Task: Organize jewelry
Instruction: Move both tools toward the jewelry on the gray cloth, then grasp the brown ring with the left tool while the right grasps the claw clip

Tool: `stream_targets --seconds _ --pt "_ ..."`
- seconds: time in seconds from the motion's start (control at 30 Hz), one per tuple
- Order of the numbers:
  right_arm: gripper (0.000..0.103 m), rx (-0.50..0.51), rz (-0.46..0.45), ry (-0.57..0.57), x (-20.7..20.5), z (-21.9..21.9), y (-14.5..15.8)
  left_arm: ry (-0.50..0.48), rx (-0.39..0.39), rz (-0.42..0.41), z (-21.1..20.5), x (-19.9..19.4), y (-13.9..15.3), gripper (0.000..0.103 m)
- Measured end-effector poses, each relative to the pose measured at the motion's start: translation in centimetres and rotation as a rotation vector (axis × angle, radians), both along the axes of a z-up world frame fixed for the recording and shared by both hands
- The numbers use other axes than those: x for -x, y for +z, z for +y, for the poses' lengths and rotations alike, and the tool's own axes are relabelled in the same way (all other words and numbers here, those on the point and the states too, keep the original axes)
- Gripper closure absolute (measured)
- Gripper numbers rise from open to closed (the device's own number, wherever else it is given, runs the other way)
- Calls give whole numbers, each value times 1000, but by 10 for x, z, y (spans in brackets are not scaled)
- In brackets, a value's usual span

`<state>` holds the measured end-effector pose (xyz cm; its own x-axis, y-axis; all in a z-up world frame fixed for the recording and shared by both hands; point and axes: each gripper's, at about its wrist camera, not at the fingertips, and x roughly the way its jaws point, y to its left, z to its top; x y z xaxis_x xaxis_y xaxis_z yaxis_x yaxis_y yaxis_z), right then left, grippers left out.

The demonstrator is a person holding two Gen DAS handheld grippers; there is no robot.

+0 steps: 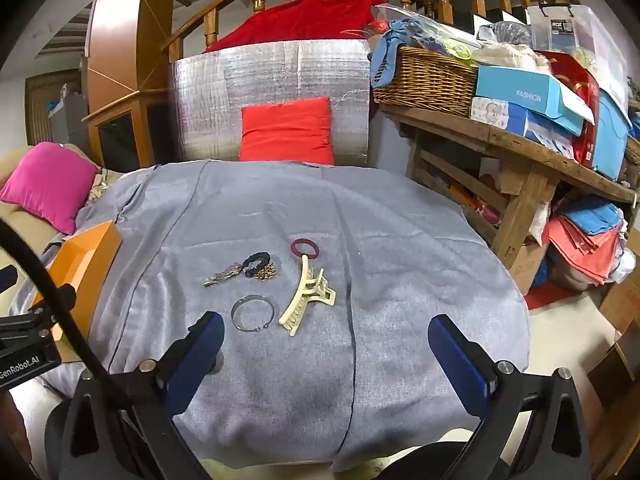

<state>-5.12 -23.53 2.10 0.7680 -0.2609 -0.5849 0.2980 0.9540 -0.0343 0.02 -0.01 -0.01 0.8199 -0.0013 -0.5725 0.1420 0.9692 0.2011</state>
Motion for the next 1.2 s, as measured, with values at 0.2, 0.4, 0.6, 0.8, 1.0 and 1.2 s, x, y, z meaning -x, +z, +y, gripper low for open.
stream_targets --seconds 0.2,0.4,0.6,0.8,1.0,1.2 --pt "0 -4 7 -3 -3 0 0 -1 -2 0 3 -1 -2 0" --pt "0 -5 4 -5 -8 -4 -1 0 -8 13 3 -5 -6 0" --pt "0 -16 7 3 -15 -10 -5 0 -11 11 -2 -12 -12 0" --pt "0 -69 6 12 -22 -23 -13 -2 -22 29 -4 -17 -21 0" --pt "0 -104 7 26 -31 -31 -20 8 -36 45 -2 -22 -27 0" --pt "0 -122 19 54 -45 -34 -26 18 -26 57 0 -28 -31 0"
